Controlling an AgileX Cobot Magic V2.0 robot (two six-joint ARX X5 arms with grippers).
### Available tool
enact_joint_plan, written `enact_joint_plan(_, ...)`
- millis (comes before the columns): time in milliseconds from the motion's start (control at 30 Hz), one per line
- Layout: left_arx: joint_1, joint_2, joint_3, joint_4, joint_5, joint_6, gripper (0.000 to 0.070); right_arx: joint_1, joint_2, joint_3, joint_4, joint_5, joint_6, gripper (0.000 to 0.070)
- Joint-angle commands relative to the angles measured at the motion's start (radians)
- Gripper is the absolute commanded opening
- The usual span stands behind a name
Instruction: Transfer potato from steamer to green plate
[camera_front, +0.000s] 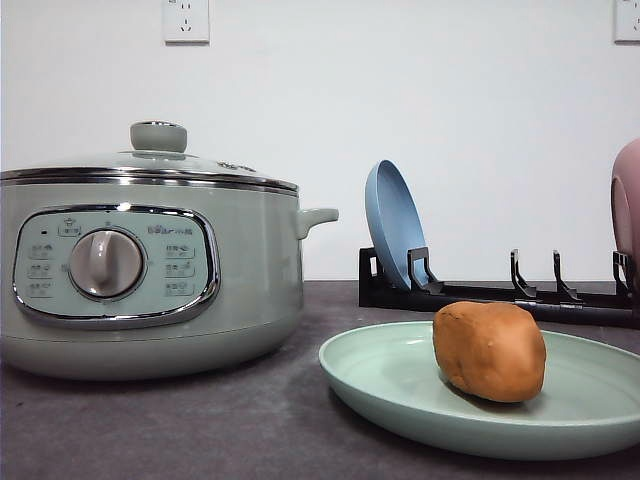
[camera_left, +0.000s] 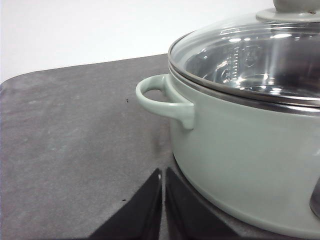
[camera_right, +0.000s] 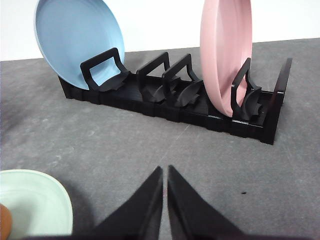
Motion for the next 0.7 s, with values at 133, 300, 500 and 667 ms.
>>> enact_joint_plan(133,0.002,-0.002,-0.021,-0.006,-0.001,-0.006,0.0003,-0.001,-0.003,-0.005,0.007,0.0,-0.006,0.0003)
enact_joint_plan(300,0.002,-0.002,-0.021,-0.007,-0.001,-0.006,0.0003,-0.001,-0.003,-0.005,0.007,0.0,-0.006,0.0003)
enact_joint_plan(500,0.002,-0.002,-0.021,-0.007,-0.001,-0.006,0.0003,-0.001,-0.003,-0.005,0.007,0.0,-0.006,0.0003)
enact_joint_plan(667,0.002,-0.002,-0.021,-0.006,-0.001,-0.006,0.0003,-0.001,-0.003,-0.005,0.007,0.0,-0.006,0.0003)
